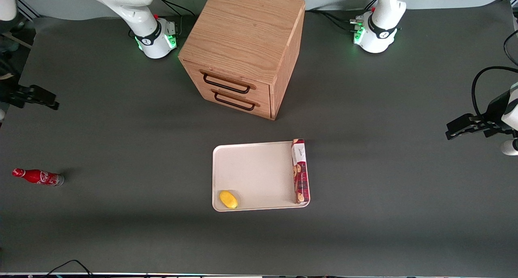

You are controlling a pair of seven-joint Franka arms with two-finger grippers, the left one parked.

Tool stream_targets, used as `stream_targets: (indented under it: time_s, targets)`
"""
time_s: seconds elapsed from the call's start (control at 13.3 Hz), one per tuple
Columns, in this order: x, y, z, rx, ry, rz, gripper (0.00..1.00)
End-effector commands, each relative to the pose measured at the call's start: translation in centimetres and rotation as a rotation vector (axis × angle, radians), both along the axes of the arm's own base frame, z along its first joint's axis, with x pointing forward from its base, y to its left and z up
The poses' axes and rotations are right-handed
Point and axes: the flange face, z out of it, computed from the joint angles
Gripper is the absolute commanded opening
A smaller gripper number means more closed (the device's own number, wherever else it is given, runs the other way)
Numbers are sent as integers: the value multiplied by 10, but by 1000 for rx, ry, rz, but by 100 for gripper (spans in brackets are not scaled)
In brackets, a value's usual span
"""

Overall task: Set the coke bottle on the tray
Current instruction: 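Move the right gripper over the red Coca-Cola bottle lying on the table, then lower the open right gripper around the bottle's cap end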

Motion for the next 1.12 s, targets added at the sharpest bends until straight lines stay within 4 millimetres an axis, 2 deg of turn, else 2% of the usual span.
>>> stream_targets:
  time_s: [0.0,0.07,0.15,0.3,0.53,0.75,0.9,1.05]
  targets:
    - [-8,-28,-10,-46,1,23,100]
    - [-7,-36,-22,-53,-8,48,100]
    - [-7,-56,-32,-62,-31,64,100]
    - [-4,-80,-45,-71,-62,112,100]
    - [-3,-133,-69,-82,-85,158,100]
    - [-5,-202,-111,-68,-102,192,100]
    - [-6,-233,-143,-33,-118,207,100]
    - [1,-256,-165,0,-121,227,100]
